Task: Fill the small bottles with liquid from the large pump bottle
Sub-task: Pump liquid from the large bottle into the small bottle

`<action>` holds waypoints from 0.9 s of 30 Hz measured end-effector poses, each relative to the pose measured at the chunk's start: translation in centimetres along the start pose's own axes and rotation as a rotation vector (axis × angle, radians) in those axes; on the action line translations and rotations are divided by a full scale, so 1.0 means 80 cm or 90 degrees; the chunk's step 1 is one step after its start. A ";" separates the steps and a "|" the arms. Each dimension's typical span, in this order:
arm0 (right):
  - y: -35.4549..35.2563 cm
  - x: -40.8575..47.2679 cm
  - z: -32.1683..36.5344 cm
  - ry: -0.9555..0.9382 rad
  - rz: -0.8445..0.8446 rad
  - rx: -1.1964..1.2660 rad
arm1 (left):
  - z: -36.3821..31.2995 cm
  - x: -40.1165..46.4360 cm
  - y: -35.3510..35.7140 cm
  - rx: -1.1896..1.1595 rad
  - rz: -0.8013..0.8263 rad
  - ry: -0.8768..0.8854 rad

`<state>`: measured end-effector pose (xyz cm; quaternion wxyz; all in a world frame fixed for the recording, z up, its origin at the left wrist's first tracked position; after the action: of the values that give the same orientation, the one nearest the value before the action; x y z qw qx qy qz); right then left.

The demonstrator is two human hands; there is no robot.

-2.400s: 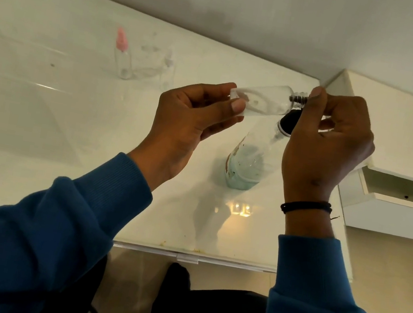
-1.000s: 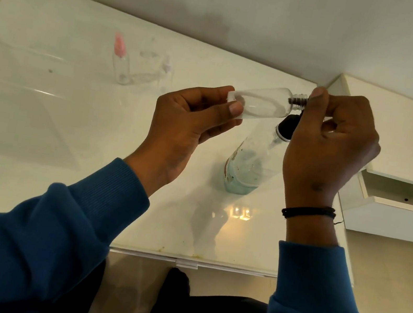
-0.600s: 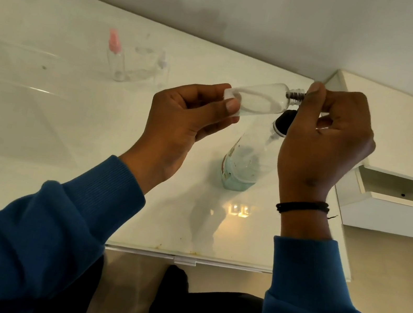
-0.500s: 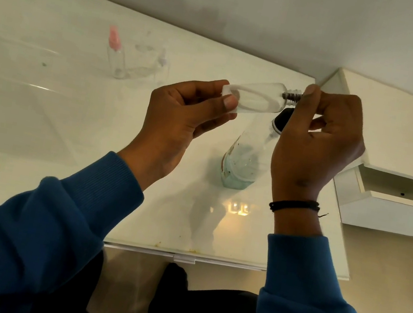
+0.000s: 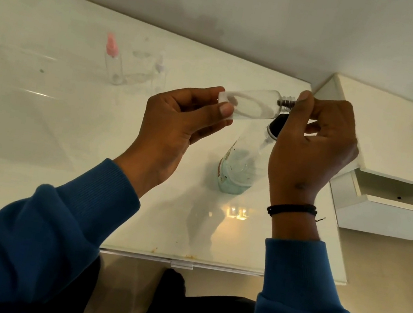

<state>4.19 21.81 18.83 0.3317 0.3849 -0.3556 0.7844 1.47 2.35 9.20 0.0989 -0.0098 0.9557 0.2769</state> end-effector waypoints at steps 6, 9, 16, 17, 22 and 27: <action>-0.003 0.008 0.004 -0.014 -0.009 -0.023 | 0.000 -0.001 0.002 -0.005 0.012 0.002; -0.001 -0.002 0.000 -0.008 -0.017 0.008 | 0.000 -0.001 0.001 -0.005 0.006 0.000; -0.004 0.009 0.005 -0.009 -0.009 -0.007 | 0.001 -0.001 0.004 -0.011 0.016 -0.001; -0.004 0.008 0.006 -0.007 -0.009 -0.009 | 0.001 0.000 0.003 -0.008 0.015 0.001; 0.000 -0.002 0.001 -0.001 -0.007 0.020 | 0.000 0.001 0.001 -0.008 0.001 0.001; -0.004 0.009 0.005 -0.005 -0.015 0.006 | 0.004 -0.001 0.004 -0.011 0.012 -0.007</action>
<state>4.21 21.82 19.73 0.3376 0.3936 -0.3490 0.7806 1.57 2.82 9.12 0.1013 -0.0001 0.9529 0.2860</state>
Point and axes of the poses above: each hand's wrist, its own x-axis towards the middle knuckle, its own y-axis out of the palm, z = x × y, the point moved 9 cm from there along x, towards the middle knuckle, and after that the axes turned 8 degrees about -y, right-handed, at the moved point
